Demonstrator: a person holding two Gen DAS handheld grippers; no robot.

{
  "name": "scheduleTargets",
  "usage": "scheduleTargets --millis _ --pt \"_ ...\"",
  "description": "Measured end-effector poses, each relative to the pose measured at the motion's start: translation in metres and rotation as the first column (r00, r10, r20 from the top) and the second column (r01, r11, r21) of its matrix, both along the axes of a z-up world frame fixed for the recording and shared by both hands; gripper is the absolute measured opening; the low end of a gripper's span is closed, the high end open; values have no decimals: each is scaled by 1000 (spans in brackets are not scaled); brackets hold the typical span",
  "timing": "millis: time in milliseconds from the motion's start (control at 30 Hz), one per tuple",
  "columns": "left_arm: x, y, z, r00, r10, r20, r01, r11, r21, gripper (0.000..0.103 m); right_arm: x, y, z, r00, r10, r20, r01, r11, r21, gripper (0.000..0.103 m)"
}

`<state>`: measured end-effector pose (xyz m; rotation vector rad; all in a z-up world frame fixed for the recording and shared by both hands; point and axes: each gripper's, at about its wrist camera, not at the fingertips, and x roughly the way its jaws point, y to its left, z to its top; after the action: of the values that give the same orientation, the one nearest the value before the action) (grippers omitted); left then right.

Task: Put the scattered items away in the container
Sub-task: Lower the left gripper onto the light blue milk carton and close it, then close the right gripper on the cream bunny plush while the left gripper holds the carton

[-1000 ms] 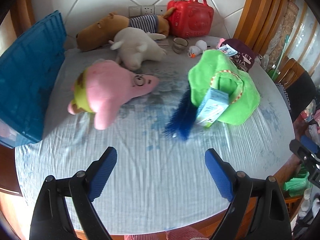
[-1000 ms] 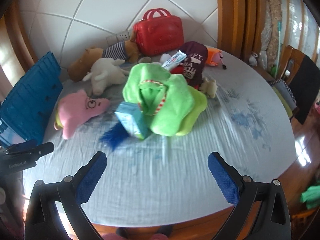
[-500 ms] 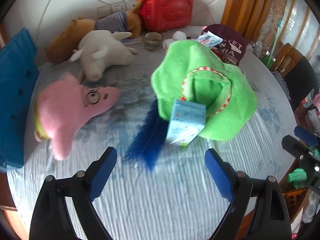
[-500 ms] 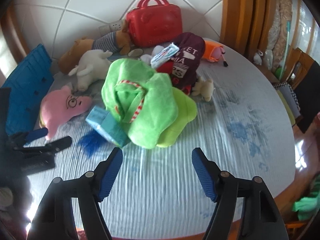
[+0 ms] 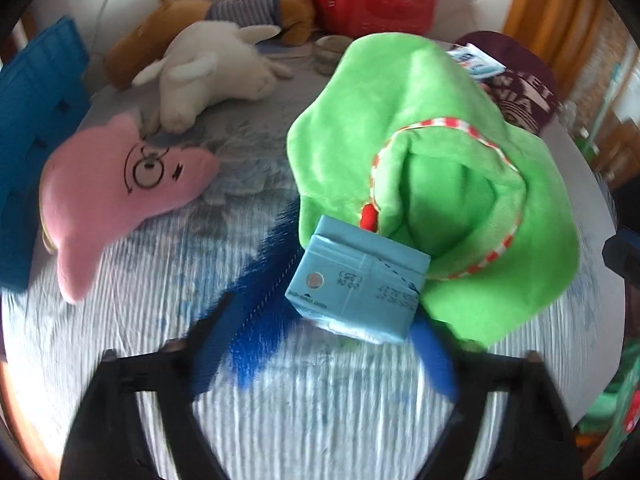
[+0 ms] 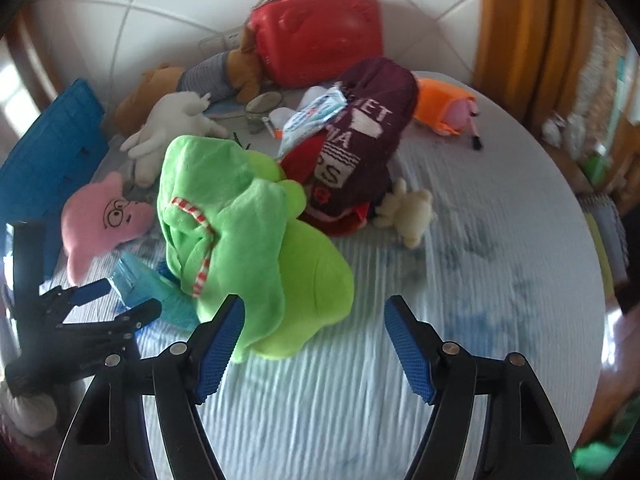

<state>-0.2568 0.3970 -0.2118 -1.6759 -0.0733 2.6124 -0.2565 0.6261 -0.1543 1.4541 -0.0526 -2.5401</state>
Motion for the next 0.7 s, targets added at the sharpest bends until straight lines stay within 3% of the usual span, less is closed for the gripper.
scheduleTargets --millis 33,200,467,533,600,700 --pt "1 1 1 1000 5 -1 -5 1000 6 52 -6 0 -3 1000 30 2 -30 1000 5 74" --pt "9 -4 7 998 67 12 -67 998 5 50 -25 -2 -10 996 94 10 -94 996 -9 88" --pt "42 -58 44 977 205 -53 -206 978 -20 49 -28 -41 -1 969 246 -16 -246 968 -53 87" --pt "52 -77 49 969 241 -62 -243 970 -24 49 -26 -67 2 954 300 -20 -301 952 -55 77" --pt "60 -97 51 960 271 -69 -274 961 -30 48 -25 -89 1 940 340 -17 -340 938 -60 73" --pt "71 -127 51 950 306 -66 -308 951 -31 48 -21 -124 -4 923 385 -1 -384 920 -75 51"
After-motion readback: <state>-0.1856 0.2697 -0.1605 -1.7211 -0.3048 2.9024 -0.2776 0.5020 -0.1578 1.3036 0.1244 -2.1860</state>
